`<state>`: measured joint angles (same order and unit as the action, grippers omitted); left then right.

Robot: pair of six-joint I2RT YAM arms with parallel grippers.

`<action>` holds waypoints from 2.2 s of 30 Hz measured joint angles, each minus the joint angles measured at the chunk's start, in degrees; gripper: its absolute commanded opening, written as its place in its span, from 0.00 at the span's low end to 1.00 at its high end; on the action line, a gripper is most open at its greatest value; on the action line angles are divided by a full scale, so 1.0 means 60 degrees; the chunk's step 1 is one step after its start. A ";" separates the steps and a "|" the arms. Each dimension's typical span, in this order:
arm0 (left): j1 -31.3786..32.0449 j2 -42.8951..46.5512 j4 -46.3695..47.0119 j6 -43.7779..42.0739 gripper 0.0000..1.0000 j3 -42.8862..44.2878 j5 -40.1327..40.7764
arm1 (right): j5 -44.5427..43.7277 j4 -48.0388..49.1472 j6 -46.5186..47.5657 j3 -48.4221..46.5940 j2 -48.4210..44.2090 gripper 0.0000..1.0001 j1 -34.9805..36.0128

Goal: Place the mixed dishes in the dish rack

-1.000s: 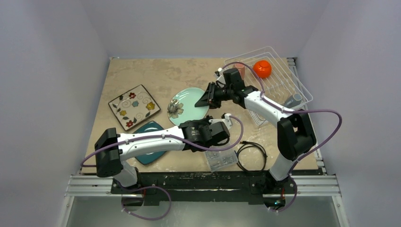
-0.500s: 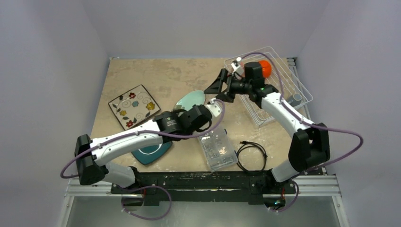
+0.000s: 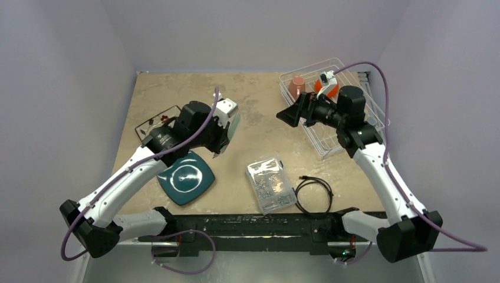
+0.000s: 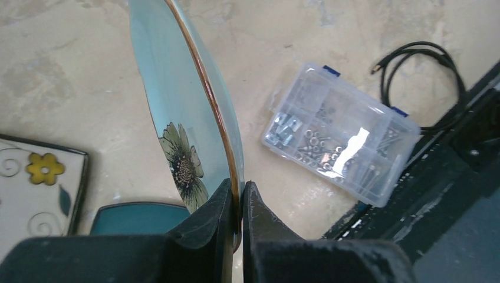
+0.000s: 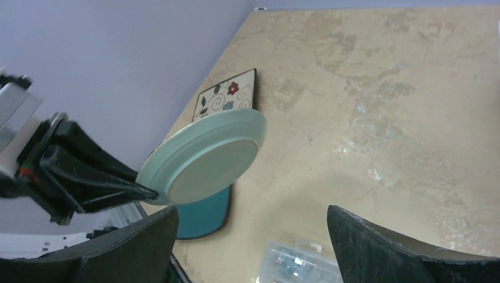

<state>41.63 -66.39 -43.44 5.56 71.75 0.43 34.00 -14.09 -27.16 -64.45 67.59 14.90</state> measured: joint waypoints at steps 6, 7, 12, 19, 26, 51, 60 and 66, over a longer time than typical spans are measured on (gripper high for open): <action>-0.1137 0.0189 0.0579 0.0572 0.00 -0.0342 -0.2747 | 0.0255 0.0488 0.1268 0.0423 -0.1177 0.99 0.0004; -0.1213 0.0200 0.0663 0.0627 0.00 -0.0382 -0.3104 | 0.0302 0.0525 0.1435 0.0423 -0.1246 0.99 0.0007; -0.1355 0.0251 0.1056 0.0747 0.00 -0.0481 -0.4699 | 0.0674 0.0601 0.1891 0.0423 -0.1282 0.99 0.0011; -0.1395 0.0251 0.1293 0.0721 0.00 -0.0484 -0.6801 | 0.2288 0.0492 0.3078 0.0219 -0.0616 0.98 0.0044; -0.1428 0.0208 0.1315 0.0699 0.00 -0.0484 -0.8193 | 0.3184 -0.0594 0.5719 -0.0328 0.0106 0.97 0.1228; -0.1428 -0.0386 0.1304 0.0470 0.00 -0.0484 -0.9235 | 0.4663 -0.3024 0.7624 -0.1355 0.0506 0.94 0.2663; -0.1435 -0.0557 0.1300 0.0510 0.00 -0.0484 -0.8652 | 0.1712 -0.1351 0.5115 -0.0586 0.0317 0.96 0.2696; -0.1435 -0.0561 0.1297 0.0674 0.00 -0.0484 -0.8204 | -0.0255 -0.0634 0.3410 -0.0503 0.0113 0.98 0.2703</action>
<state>33.01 -69.76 -35.66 9.61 68.84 -48.80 32.47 -17.89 -6.70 -67.46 68.27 31.11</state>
